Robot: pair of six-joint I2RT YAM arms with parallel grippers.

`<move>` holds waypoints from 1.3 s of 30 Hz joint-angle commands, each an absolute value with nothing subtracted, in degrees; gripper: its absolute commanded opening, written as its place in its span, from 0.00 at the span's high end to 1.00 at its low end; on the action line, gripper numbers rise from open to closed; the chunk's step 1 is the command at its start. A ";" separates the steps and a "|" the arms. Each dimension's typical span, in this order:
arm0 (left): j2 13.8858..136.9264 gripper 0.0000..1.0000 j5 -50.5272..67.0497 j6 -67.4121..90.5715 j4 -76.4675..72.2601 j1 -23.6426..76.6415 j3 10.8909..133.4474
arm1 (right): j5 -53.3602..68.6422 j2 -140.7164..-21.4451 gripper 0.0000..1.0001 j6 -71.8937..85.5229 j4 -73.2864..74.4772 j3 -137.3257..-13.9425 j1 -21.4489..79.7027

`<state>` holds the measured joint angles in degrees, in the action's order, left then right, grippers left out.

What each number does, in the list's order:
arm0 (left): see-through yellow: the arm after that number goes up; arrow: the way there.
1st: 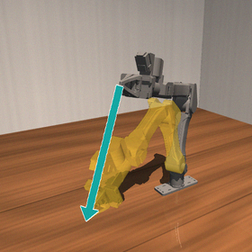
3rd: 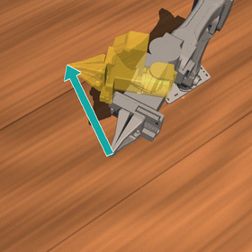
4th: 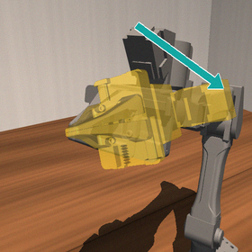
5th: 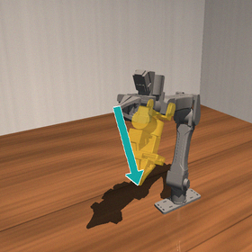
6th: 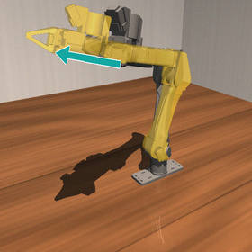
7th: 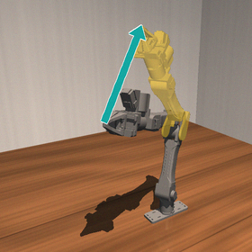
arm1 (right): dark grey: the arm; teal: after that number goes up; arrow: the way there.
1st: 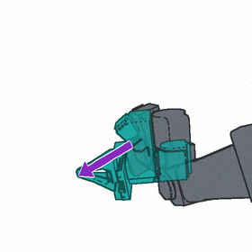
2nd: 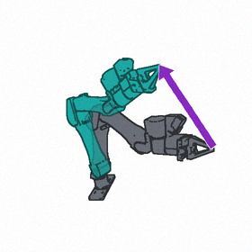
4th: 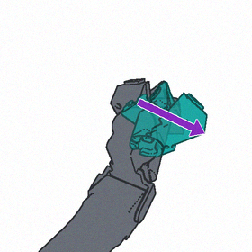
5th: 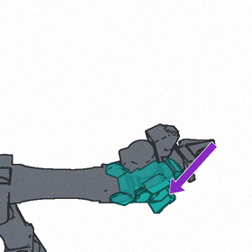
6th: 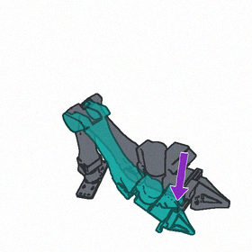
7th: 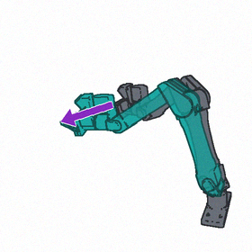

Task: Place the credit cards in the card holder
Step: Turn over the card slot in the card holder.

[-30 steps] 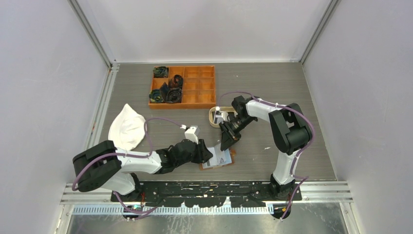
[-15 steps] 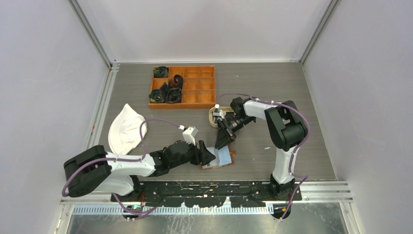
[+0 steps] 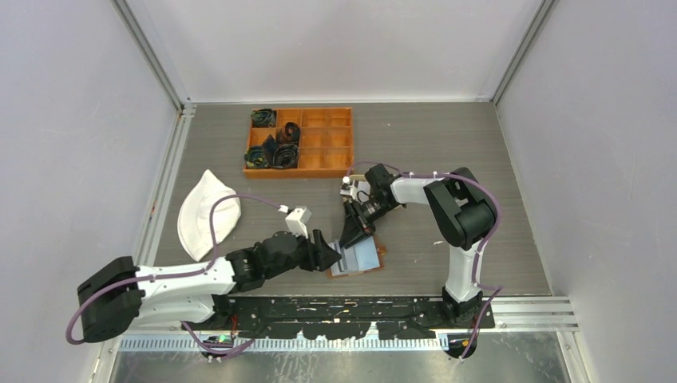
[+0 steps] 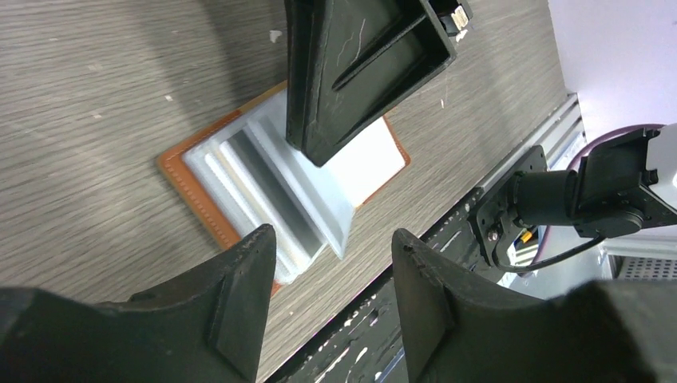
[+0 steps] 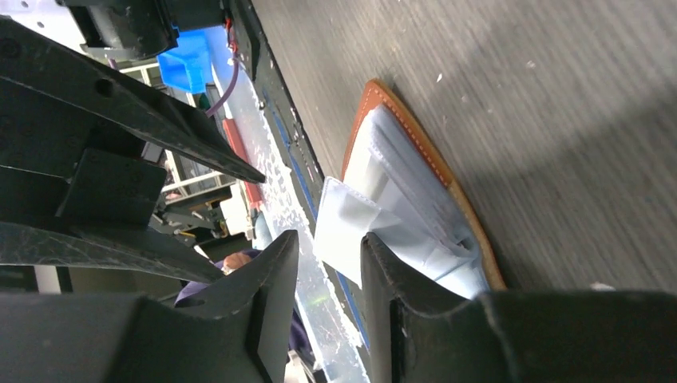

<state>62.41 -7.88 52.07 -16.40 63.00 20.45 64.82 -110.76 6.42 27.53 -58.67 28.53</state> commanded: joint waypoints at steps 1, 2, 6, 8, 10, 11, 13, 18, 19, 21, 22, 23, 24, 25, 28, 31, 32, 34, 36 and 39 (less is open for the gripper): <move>56.00 0.45 -13.37 51.94 -8.23 63.14 19.42 | 62.75 -109.61 0.63 10.05 21.79 -59.04 29.29; 55.09 0.46 -13.76 51.97 -7.54 63.14 19.07 | 62.41 -109.60 0.65 9.51 22.36 -59.25 29.42; 53.67 0.47 -13.88 51.95 -8.73 63.16 17.99 | 58.67 -108.64 0.73 6.98 24.13 -59.71 29.78; 53.78 0.47 -12.81 51.78 -12.48 63.14 16.95 | 55.20 -108.57 0.78 5.82 24.56 -59.58 30.40; 54.38 0.47 -11.63 51.77 -16.75 63.18 15.89 | 51.90 -109.19 0.81 3.78 26.61 -60.38 31.35; 54.81 0.47 -10.77 51.77 -18.64 63.15 15.57 | 49.85 -109.55 0.82 2.87 27.94 -60.93 31.94; 56.07 0.48 -9.15 51.77 -22.41 63.14 15.25 | 48.21 -110.38 0.83 1.46 29.23 -61.68 33.19; 61.59 0.53 -6.03 51.94 -28.42 63.15 16.37 | 50.28 -109.75 0.84 -2.06 33.49 -64.51 34.28; 62.36 0.55 -5.83 51.82 -28.55 63.20 16.76 | 50.51 -108.55 0.84 -3.05 34.62 -65.12 34.15; 62.92 0.56 -5.79 51.46 -28.85 63.11 17.21 | 50.15 -105.59 0.84 -5.63 37.05 -66.47 33.77; 62.74 0.56 -6.06 51.23 -29.03 63.08 17.10 | 49.49 -104.03 0.84 -7.21 38.66 -67.48 33.49; 62.23 0.56 -6.48 51.12 -29.23 63.08 16.95 | 48.78 -102.44 0.83 -8.09 39.63 -67.91 32.94; 61.51 0.56 -6.83 50.91 -29.38 63.07 16.70 | 48.21 -100.84 0.83 -8.60 40.20 -68.09 32.23; 60.50 0.56 -7.26 50.56 -29.51 63.04 16.37 | 47.74 -99.32 0.83 -9.33 40.65 -68.19 31.42; 56.47 0.56 -8.66 49.66 -29.30 63.09 15.30 | 46.08 -95.17 0.81 -10.60 41.78 -68.24 28.38; 52.11 0.49 -10.47 49.02 -28.46 63.09 14.08 | 42.51 -90.26 0.80 -12.58 42.09 -68.29 26.45; 50.55 0.45 -11.24 48.78 -27.83 63.03 13.72 | 40.28 -88.20 0.79 -13.44 41.99 -68.29 26.18; 47.28 0.34 -13.07 48.34 -26.47 63.09 13.02 | 34.69 -83.54 0.77 -14.65 40.38 -67.72 26.07; 44.87 0.25 -14.53 47.25 -25.82 63.04 12.25 | 27.64 -77.62 0.72 -15.43 36.35 -66.79 26.11; 42.46 0.20 -15.97 43.81 -26.08 62.94 11.31 | 18.17 -71.04 0.31 -16.57 28.80 -64.68 25.95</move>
<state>45.23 -11.77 48.69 -24.51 63.00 12.27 32.45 -80.07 -13.08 38.70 -65.95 25.78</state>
